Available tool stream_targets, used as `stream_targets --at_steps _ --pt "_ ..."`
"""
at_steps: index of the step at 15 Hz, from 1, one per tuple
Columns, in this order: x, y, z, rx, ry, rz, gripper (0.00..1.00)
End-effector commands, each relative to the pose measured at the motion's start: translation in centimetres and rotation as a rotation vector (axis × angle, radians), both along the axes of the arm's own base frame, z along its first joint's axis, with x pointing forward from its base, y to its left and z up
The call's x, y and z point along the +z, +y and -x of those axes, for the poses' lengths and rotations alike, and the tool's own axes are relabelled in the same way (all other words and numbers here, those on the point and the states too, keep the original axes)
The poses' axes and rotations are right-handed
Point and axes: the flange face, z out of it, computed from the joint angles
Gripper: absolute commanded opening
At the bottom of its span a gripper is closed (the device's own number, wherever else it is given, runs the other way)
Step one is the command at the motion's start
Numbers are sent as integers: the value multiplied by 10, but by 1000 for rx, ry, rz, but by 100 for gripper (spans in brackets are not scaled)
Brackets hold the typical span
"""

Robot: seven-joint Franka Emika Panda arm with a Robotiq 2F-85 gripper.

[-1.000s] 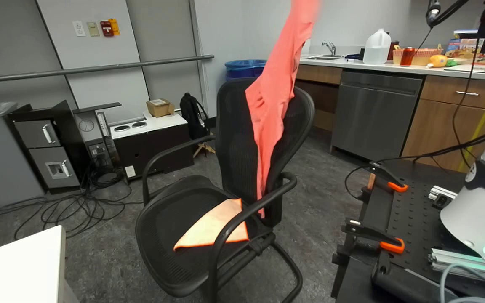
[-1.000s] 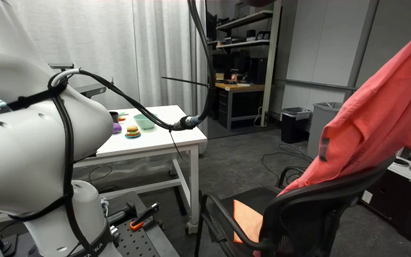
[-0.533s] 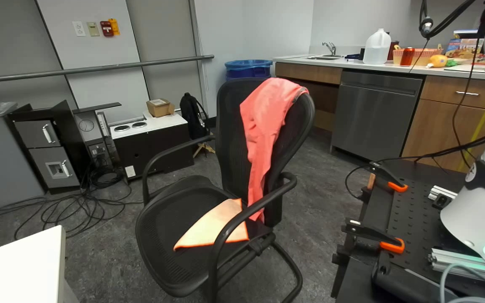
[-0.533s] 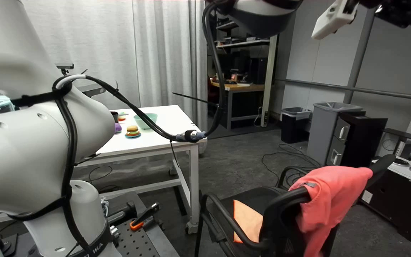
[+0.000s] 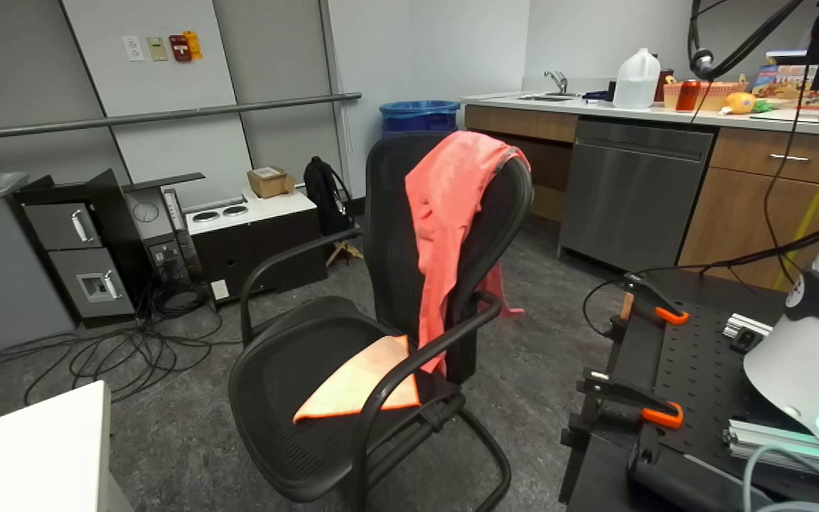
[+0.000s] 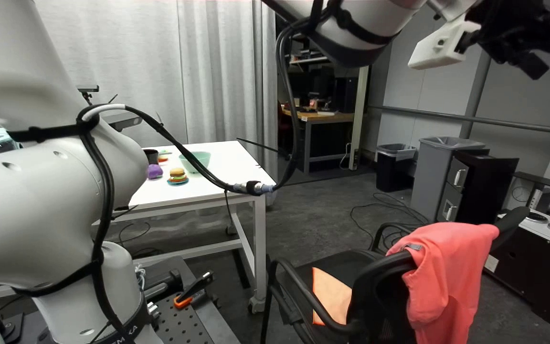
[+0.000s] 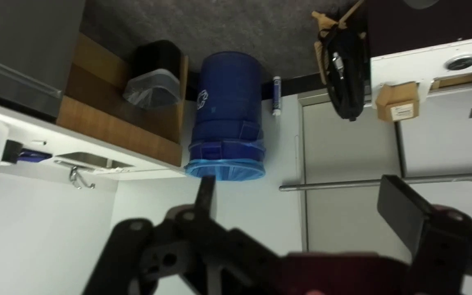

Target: Hang the shirt on the back of the chair

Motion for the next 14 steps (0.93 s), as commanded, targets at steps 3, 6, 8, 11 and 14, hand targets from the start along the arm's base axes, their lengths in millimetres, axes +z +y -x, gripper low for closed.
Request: stream_targets --at_steps 3,6,8,11,14 --pt "-56 19 -23 160 4 -207 100" --pt "-83 56 -31 247 68 -325 100" --pt "-79 69 -23 313 102 -382 100" --pt "-68 57 -2 383 162 -420 100" --pt "-55 35 26 391 216 -403 100"
